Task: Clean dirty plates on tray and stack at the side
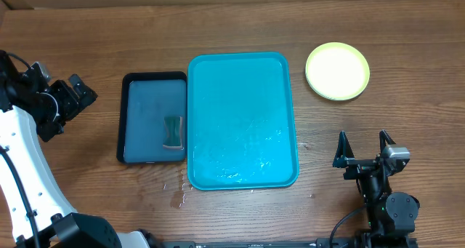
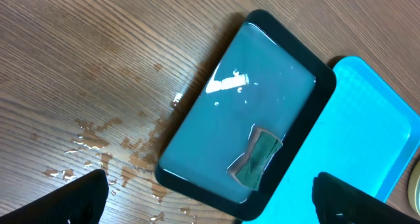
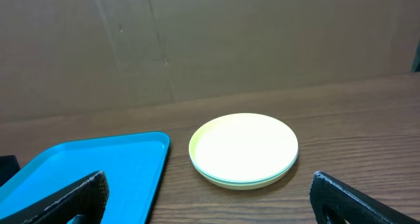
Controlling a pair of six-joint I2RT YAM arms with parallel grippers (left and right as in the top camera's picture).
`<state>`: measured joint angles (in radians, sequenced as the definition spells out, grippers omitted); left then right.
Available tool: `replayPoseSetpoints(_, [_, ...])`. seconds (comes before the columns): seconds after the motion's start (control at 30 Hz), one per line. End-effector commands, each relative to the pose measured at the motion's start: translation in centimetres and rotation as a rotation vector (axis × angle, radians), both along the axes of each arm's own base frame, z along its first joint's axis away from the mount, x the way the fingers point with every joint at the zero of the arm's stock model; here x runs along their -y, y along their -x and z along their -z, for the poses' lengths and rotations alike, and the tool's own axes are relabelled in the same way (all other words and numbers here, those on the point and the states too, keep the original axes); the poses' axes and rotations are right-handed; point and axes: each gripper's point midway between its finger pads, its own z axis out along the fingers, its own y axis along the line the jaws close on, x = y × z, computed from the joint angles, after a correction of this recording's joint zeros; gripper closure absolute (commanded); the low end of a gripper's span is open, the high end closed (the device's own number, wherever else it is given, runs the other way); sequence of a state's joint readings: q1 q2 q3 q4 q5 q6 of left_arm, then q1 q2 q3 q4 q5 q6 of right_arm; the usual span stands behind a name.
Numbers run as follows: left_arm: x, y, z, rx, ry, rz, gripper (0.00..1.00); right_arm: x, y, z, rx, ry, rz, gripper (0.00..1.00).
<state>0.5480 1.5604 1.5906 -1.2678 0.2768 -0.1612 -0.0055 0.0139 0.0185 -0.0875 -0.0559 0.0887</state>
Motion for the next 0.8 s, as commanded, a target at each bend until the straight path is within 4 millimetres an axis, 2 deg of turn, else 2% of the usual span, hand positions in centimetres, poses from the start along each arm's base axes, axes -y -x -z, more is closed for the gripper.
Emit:
replayPoseSetpoints(0.0, [-0.11,-0.21,-0.18,0.006,0.005,-0.01,0.0,-0.21,0.01,0.07,0.009,0.007,-0.011,0.0])
replayPoseSetpoints(0.77, [-0.07,-0.2,0.0,-0.004,-0.004,-0.007,0.0,-0.21,0.01,0.07,0.009,0.007,-0.011,0.0])
